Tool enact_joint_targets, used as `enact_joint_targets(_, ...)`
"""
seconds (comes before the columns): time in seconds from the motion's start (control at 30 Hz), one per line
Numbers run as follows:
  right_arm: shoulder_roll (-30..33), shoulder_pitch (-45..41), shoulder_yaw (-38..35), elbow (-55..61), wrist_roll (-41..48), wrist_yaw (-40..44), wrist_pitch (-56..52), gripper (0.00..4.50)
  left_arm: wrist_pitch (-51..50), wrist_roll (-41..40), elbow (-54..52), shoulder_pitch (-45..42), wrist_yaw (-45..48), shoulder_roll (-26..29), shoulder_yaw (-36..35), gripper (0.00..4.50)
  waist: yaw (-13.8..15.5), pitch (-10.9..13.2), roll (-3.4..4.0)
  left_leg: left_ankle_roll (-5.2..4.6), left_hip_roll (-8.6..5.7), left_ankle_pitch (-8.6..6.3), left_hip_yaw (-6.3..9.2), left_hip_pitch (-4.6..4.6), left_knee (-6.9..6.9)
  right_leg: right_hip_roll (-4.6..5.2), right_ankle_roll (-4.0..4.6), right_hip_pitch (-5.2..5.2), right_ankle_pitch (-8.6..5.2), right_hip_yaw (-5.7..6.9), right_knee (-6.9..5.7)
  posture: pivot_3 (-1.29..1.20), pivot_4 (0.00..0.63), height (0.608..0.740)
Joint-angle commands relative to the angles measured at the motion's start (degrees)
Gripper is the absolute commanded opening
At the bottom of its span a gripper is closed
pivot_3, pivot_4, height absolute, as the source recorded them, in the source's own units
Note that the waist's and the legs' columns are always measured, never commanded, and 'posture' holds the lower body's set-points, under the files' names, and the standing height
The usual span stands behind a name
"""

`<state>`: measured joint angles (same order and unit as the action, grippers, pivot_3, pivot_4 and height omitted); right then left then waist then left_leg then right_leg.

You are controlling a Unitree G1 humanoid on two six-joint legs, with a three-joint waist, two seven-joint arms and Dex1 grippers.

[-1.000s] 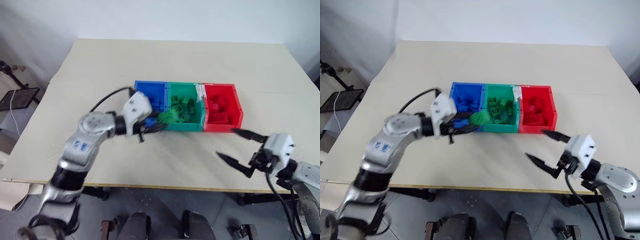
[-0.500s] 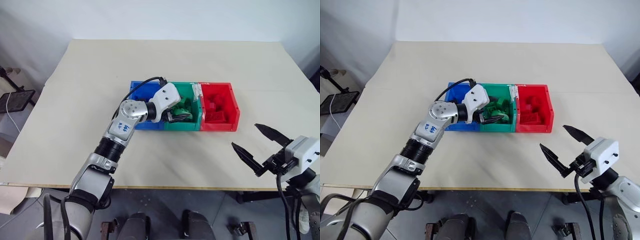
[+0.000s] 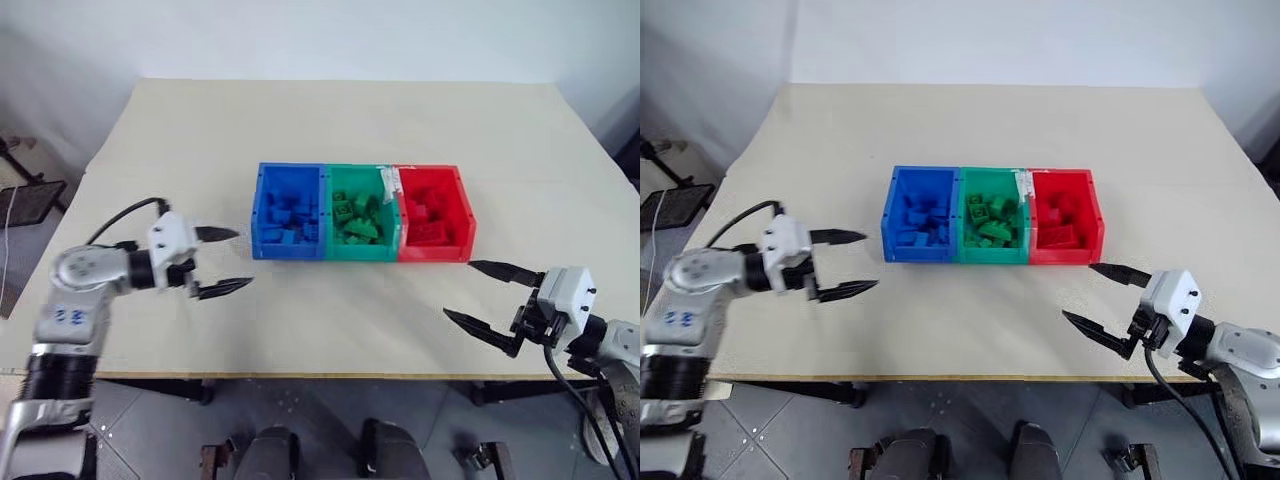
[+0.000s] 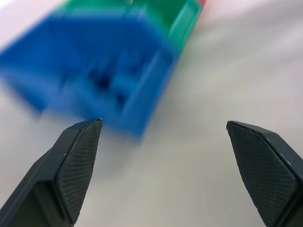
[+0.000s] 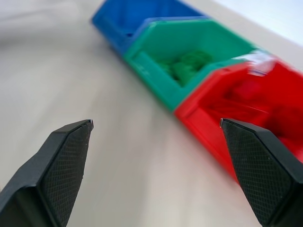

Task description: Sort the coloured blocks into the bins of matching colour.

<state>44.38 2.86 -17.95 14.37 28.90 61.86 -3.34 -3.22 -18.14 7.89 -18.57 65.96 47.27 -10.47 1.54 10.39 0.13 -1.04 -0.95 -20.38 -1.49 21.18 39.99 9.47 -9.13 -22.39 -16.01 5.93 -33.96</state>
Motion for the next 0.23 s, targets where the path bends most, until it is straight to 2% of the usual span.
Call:
enact_joint_targets(0.03,1.59,-0.12,-1.87,-2.30,0.58,3.15,2.30,4.50,2.40,-1.30,-0.96,6.54,0.42,1.98,-5.29,4.48,0.10,0.01,-0.01,-0.01,0.01,-0.01,0.01,0.00,0.00,0.00,0.00,0.01,0.00,0.01,0.00,0.00,0.150,0.740)
enact_joint_targets(0.1,1.65,0.12,-2.60,-3.21,0.85,3.72,2.62,4.50,2.08,-2.31,-4.22,9.55,-0.32,1.37,-6.29,4.48,0.04,0.01,-0.01,-0.02,0.05,-0.05,0.05,0.00,-0.01,0.01,0.00,0.01,0.00,0.03,-0.01,0.00,0.150,0.740)
enact_joint_targets(0.23,0.82,-0.02,-2.91,-3.92,0.72,2.97,3.09,4.50,1.07,-2.57,-7.80,10.03,-2.62,-0.76,-5.05,4.48,0.27,0.02,-0.04,-0.03,0.17,-0.07,0.05,0.04,0.04,0.03,0.00,0.02,0.00,0.05,-0.02,0.00,0.150,0.740)
